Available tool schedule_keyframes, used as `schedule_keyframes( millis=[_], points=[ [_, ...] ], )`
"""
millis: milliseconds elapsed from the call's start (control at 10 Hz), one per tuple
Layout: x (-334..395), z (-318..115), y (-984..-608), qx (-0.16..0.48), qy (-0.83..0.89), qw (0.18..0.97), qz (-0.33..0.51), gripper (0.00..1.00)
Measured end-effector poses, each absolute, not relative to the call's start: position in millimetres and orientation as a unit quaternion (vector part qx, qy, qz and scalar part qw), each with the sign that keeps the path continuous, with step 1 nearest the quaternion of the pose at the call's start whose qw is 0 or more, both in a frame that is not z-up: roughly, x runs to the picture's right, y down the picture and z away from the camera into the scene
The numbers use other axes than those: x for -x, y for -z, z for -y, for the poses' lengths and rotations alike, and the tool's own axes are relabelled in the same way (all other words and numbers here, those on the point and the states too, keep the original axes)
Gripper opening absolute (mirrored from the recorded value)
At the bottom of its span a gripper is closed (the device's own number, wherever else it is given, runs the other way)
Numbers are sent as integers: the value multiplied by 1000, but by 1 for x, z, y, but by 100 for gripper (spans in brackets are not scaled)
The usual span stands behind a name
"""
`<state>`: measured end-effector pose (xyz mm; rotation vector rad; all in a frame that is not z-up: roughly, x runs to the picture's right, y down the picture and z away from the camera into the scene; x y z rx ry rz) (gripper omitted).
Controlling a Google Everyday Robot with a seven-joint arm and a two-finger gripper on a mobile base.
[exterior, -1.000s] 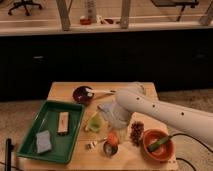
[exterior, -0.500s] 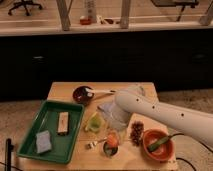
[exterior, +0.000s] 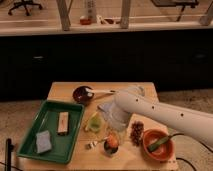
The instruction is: Place apple in metal cup
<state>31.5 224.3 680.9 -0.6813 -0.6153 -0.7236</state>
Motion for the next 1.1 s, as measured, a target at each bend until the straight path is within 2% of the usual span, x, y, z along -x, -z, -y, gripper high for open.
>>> schedule_keyframes(
  millis=[1100],
  points=[
    [-9,-233,-664,323,394,801,314,0]
  ],
)
